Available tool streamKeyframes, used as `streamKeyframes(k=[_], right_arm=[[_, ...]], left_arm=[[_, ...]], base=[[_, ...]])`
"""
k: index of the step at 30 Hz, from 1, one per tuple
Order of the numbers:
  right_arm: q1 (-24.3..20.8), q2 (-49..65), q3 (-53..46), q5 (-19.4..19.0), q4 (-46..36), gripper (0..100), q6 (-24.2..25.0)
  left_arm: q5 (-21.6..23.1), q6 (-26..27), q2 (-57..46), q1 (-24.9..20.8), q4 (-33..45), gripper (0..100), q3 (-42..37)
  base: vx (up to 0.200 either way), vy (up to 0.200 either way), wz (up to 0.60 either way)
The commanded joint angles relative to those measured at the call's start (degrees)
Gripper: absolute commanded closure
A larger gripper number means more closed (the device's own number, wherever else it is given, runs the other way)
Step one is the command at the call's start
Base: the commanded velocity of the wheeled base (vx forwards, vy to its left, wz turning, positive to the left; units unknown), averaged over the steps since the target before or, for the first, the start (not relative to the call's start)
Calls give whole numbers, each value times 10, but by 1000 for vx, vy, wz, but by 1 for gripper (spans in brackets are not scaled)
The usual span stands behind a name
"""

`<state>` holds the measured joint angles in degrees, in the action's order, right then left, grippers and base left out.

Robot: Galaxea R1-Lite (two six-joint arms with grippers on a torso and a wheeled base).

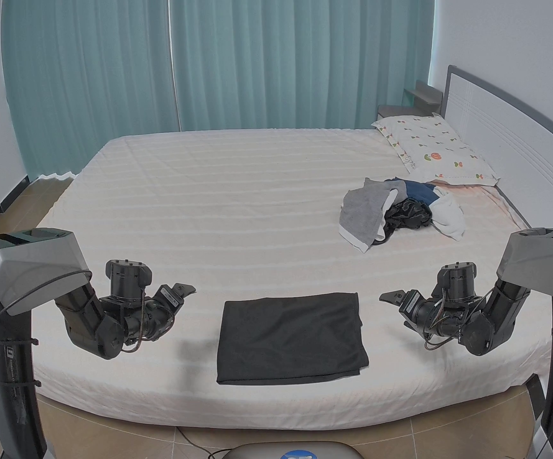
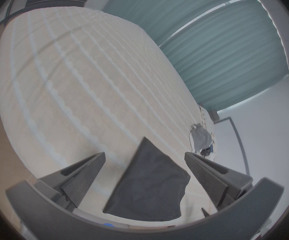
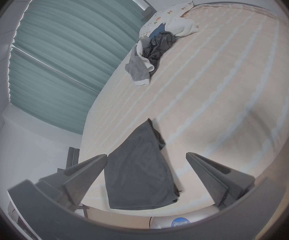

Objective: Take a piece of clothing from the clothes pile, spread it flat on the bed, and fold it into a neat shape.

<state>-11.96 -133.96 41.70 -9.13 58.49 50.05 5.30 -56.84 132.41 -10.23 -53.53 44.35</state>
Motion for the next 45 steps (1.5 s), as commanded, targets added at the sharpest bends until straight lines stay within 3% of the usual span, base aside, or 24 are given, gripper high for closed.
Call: streamKeyframes(k=[1,5,10,13,19,23,36,45], right_arm=[[-1,-3,-6,0,0,0,-3],[-3,-9,-8,0,0,0,-18],[-8,-15,-15,2,1,0,-23],[-9,-19,-23,2,33,0,-26],[-15,-34,-51,1,102,0,-32],[-18,-35,-51,1,103,0,-33],[-22,-36,-46,1,104,0,-32],[-22,-39,-44,-1,104,0,-32]], left_arm=[[-20,29,21,-16,-1,0,7],[-67,91,61,-30,0,0,31],[-71,199,94,-37,-7,0,36],[-70,227,111,-40,-4,0,57],[-64,230,117,-39,62,0,112],[-64,230,120,-39,108,0,151],[-1,231,130,-39,246,0,247],[8,222,156,-22,264,0,319]], base=[[0,0,0],[0,0,0],[0,0,0],[0,0,0],[0,0,0],[0,0,0],[0,0,0],[0,0,0]])
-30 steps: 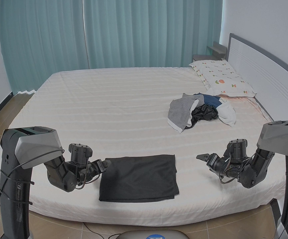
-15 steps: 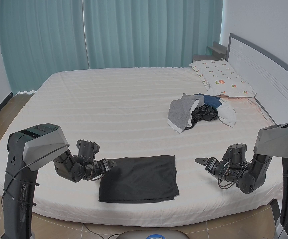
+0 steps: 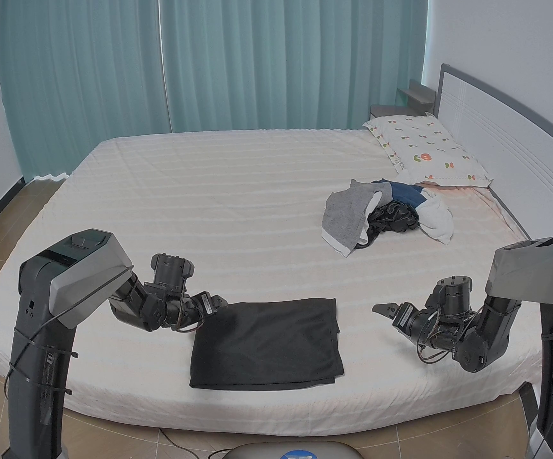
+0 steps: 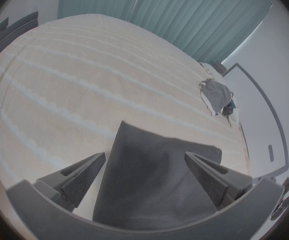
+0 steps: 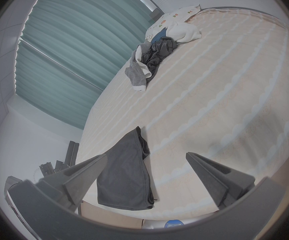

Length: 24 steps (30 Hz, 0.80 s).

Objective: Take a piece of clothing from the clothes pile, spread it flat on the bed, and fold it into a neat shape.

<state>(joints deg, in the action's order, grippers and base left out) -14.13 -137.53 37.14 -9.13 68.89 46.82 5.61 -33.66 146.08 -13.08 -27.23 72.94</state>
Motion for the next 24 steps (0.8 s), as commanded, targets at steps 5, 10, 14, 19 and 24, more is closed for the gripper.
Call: streamKeyframes(k=[5,10,14,19,24], right_arm=[[0,-5,1,-3,-2,0,3],[-1,-12,4,-3,0,0,3],[-1,-14,4,-3,0,0,3],[-2,-14,4,-3,0,0,4],[-5,-15,4,-2,0,0,4]], left_arm=[[16,-35,26,14,-5,0,52],[20,-25,38,31,-3,0,79],[26,-32,47,28,-3,0,100],[0,-75,84,18,23,0,153],[5,-80,84,20,53,0,167]], base=[[0,0,0],[0,0,0],[0,0,0],[0,0,0],[0,0,0]])
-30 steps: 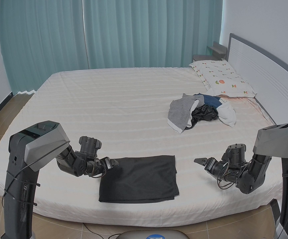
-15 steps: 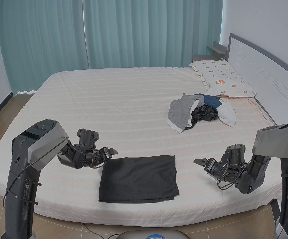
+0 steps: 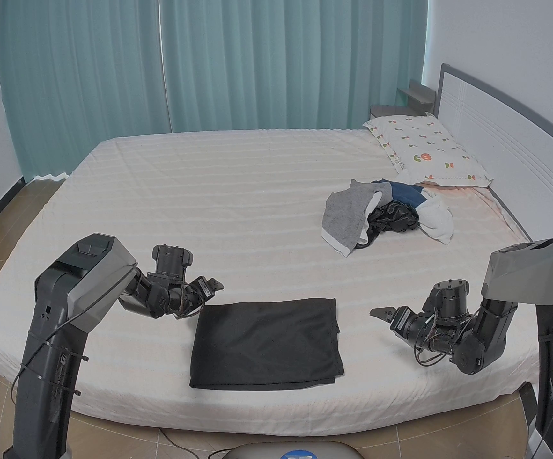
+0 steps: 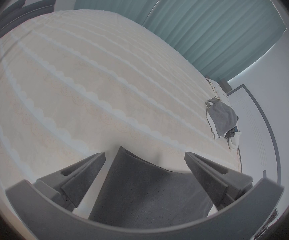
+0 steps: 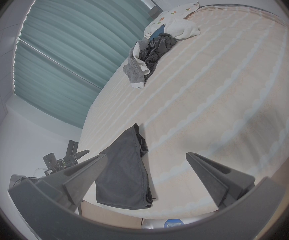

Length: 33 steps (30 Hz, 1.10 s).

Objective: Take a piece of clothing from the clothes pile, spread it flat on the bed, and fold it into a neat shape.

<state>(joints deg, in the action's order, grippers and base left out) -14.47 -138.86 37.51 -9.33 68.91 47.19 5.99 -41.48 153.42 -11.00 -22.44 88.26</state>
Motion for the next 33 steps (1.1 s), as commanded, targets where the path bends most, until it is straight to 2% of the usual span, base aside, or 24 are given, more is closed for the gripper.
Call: streamKeyframes(k=[1,8,21,28,30,31,33], right_arm=[[-2,-2,0,0,0,0,0],[-2,-3,0,0,0,0,0],[-2,-3,1,1,0,0,1],[1,13,-5,14,0,0,-7],[8,32,-26,36,-8,0,-47],[8,32,-27,37,-8,0,-50],[13,3,-55,55,5,0,-124]], left_arm=[[5,-2,14,-2,32,0,30],[6,-4,21,-2,92,0,64],[6,-15,21,-3,93,0,67],[9,-38,-21,16,62,0,27],[10,-72,-54,23,-10,0,-21],[10,-74,-56,23,-15,0,-25],[6,-83,-101,27,-103,0,-107]], base=[[0,0,0],[0,0,0],[0,0,0],[0,0,0],[0,0,0],[0,0,0],[0,0,0]])
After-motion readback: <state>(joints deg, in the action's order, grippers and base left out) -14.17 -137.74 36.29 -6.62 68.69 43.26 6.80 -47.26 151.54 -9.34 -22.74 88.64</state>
